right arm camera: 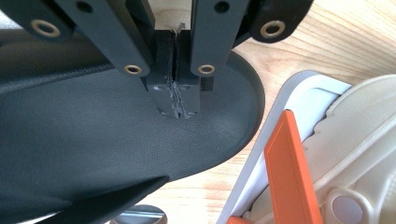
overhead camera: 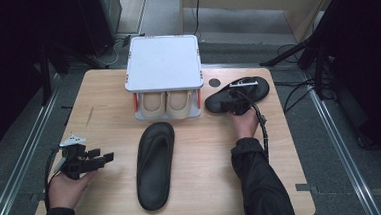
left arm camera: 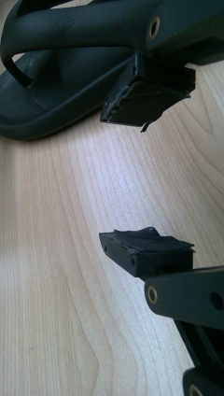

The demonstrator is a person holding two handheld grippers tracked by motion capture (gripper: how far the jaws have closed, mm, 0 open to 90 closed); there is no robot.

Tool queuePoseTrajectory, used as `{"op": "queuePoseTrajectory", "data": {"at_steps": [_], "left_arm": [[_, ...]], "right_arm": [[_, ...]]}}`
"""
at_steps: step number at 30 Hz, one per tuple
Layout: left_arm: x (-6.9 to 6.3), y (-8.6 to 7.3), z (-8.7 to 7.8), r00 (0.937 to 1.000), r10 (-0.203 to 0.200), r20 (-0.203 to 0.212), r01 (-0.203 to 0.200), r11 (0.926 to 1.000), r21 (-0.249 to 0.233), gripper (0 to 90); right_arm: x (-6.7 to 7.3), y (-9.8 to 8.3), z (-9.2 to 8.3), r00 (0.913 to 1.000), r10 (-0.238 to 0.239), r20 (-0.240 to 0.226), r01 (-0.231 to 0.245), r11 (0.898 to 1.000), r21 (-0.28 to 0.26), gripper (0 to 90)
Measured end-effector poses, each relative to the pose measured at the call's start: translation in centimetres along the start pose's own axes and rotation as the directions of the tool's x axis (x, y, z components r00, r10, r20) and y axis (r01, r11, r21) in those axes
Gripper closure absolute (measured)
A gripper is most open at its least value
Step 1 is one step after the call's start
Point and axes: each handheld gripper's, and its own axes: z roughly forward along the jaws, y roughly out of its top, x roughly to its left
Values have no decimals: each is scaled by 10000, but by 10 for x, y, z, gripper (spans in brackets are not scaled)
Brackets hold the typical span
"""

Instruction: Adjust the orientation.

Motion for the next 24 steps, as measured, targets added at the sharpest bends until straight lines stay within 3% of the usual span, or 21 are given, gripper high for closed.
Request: {"op": "queuePoseTrajectory", "data": {"at_steps": [24], "left_arm": [[-10, 21, 20, 9965, 673, 488, -679, 9976, 120, 365]], "right_arm": [[-13, -22, -21, 9998, 45, -211, -48, 9999, -139, 895]]}}
